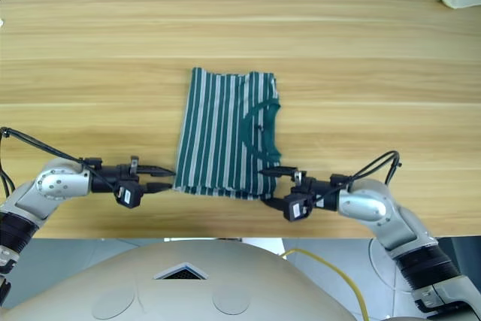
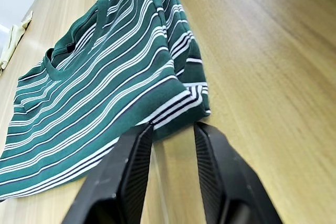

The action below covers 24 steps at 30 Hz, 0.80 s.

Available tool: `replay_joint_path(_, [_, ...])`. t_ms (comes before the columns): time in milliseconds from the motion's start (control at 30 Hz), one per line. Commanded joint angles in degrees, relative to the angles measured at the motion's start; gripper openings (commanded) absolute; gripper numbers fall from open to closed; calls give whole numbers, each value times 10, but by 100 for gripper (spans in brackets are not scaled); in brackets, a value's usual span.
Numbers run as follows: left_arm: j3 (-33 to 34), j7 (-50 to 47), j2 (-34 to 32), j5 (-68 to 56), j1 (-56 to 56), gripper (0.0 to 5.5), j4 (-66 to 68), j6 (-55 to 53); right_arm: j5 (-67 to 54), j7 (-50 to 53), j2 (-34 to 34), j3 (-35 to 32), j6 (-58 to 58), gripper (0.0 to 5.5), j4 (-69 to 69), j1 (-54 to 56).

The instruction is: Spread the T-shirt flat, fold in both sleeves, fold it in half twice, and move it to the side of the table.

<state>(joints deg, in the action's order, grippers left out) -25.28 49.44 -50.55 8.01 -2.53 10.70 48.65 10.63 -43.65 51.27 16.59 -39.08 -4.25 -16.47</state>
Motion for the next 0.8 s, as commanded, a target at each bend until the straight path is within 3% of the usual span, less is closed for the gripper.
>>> replay_joint_path(33, [-1,8,-4,21,-3,177,3,-13,38,-4,3,7,29,263,24,1])
replay_joint_path(467, [-15,6,3,35,-11,336,-18,-13,50,3,-1,15,30,42,38,7])
replay_joint_path(533, [-14,2,8,42,-7,362,-19,-16,51,4,-2,17,31,21,38,8])
replay_joint_path(733, [-18,3,12,44,0,365,-15,-14,53,6,-2,18,31,21,38,8])
replay_joint_path(800, [-19,3,12,47,3,334,-12,-13,53,6,-2,18,31,21,37,8])
